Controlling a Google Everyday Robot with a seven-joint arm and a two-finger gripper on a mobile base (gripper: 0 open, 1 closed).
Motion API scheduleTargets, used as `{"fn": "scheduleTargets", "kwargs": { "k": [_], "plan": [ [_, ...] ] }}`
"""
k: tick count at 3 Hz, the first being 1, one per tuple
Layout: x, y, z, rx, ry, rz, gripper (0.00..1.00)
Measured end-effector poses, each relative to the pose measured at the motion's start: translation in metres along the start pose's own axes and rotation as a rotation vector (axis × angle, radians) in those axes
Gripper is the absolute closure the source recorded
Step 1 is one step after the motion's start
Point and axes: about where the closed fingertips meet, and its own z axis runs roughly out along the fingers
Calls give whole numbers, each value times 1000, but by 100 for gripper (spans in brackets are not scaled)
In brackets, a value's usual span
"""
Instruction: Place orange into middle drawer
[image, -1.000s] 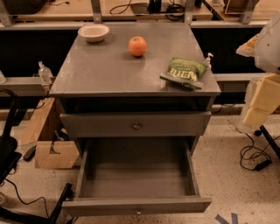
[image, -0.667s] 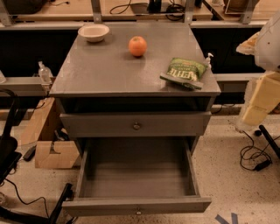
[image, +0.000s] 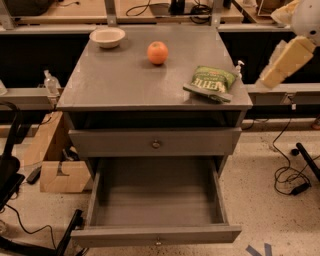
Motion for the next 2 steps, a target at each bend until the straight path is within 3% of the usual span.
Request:
{"fn": "scheduleTargets", "kwargs": {
  "k": [1,2],
  "plan": [
    [-15,-62,14,98,-199,139,0],
    [-51,-95,23,176,-352,272,0]
  ]
}}
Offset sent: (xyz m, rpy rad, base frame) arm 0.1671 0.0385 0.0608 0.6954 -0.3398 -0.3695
